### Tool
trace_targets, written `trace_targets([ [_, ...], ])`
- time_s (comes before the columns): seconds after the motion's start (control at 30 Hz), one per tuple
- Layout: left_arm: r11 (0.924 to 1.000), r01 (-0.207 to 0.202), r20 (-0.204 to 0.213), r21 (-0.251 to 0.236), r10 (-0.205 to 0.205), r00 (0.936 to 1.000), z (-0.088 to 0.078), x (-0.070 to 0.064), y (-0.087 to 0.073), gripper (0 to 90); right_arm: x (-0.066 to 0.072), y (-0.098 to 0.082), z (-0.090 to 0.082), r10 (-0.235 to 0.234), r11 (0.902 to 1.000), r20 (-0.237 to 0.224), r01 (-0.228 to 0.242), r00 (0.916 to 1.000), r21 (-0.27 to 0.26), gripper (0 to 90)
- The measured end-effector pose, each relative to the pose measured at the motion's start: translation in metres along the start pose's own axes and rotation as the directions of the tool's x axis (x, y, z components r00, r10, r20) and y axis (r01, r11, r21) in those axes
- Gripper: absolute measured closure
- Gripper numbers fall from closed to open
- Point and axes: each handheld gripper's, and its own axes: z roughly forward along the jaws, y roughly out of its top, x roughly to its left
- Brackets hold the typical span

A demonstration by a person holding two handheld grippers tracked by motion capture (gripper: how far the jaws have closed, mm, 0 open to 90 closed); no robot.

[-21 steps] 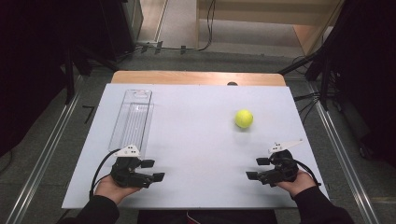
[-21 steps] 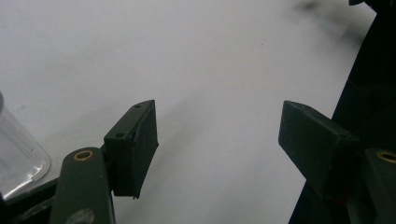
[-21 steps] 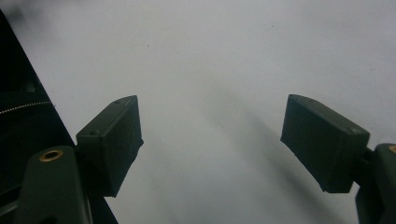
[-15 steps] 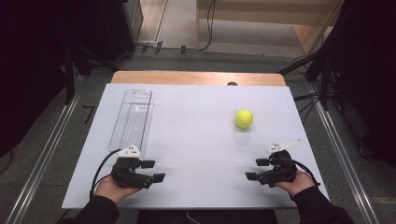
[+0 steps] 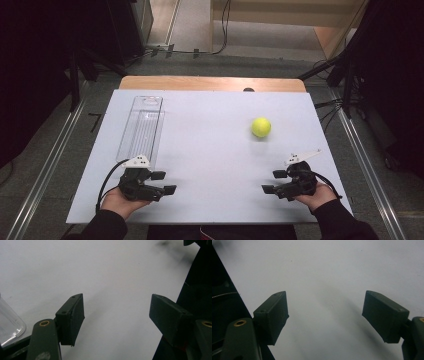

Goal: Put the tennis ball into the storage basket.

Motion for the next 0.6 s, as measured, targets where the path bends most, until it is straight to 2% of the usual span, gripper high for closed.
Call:
trace_targets([
  [0.6,1.0,0.005,0.002,0.003,-0.005,1.0,0.0005,0.0011,0.0001,29.1,-0.0004,0.0002,0.0008,0.004,0.9999,-0.002,-0.004,1.0,0.009,18.8],
])
